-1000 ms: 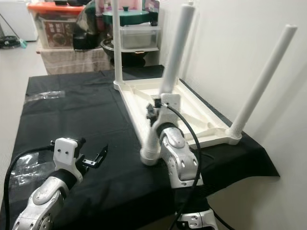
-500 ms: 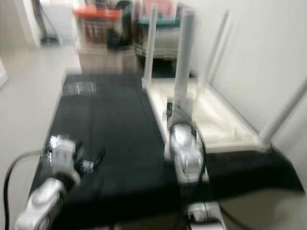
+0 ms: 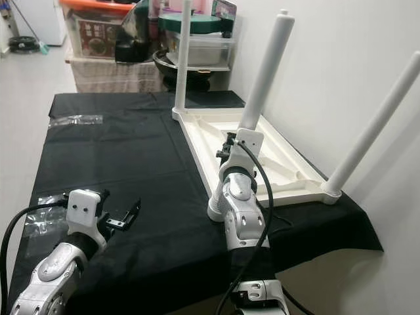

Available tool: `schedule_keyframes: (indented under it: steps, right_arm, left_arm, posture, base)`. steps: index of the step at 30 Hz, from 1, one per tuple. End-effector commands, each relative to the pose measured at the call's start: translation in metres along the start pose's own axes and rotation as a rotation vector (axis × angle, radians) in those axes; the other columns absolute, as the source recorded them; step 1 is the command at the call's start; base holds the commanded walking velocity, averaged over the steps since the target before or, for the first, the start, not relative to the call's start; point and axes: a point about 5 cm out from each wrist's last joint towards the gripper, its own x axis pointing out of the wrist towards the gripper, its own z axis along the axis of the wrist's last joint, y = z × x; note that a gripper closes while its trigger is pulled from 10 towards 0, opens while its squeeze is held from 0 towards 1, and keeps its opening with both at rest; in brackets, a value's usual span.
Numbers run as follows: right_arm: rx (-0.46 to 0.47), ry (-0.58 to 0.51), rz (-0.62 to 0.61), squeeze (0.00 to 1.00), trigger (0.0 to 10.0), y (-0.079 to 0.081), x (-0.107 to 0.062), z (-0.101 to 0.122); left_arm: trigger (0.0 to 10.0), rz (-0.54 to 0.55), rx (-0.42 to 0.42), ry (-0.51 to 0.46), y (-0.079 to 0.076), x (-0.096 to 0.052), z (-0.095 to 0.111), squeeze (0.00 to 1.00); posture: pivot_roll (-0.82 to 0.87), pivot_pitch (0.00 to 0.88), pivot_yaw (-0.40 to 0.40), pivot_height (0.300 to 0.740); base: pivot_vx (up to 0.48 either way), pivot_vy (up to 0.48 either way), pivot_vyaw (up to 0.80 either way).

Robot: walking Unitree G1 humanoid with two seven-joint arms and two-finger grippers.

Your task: Building children table

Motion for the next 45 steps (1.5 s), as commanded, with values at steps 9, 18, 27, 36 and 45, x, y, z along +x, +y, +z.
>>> schedule_keyframes:
  steps: [9, 18, 27, 36, 45]
  right_arm:
    - [-0.03, 0.16, -0.1, 0.0, 10.0, -0.0207, -0.001, -0.0418]
    - [-0.031, 0.173, -0.134, 0.0, 10.0, -0.0234, -0.0014, -0.0451]
    - [-0.089, 0.163, -0.201, 0.0, 10.0, -0.0306, 0.0008, -0.0454]
    - [-0.077, 0.193, -0.193, 0.0, 10.0, -0.0243, 0.0016, -0.0484]
    - [-0.092, 0.173, -0.24, 0.0, 10.0, -0.0218, 0.0006, -0.0457]
  left_arm:
    - [10.0, 0.0, 0.008, 0.009, -0.0012, 0.0004, -0.0032, 0.0]
    - [10.0, -0.003, 0.015, 0.014, -0.0009, -0.0005, -0.0049, 0.0]
    - [10.0, -0.003, 0.017, 0.014, -0.0011, -0.0002, -0.0047, 0.0]
    - [10.0, 0.001, 0.019, 0.017, -0.0001, -0.0005, -0.0051, 0.0]
    - [10.0, 0.001, 0.022, 0.018, -0.0003, -0.0009, -0.0053, 0.0]
  posture:
    - [0.07, 0.0, -0.086, 0.74]
    - [0.07, 0.0, -0.085, 0.74]
    - [0.07, 0.0, -0.086, 0.74]
    - [0.07, 0.0, -0.089, 0.74]
    - [0.07, 0.0, -0.086, 0.74]
  base:
    - [0.0, 0.0, 0.0]
    - [0.0, 0.0, 0.0]
    - [0.0, 0.0, 0.0]
    - [0.0, 0.0, 0.0]
    - [0.0, 0.0, 0.0]
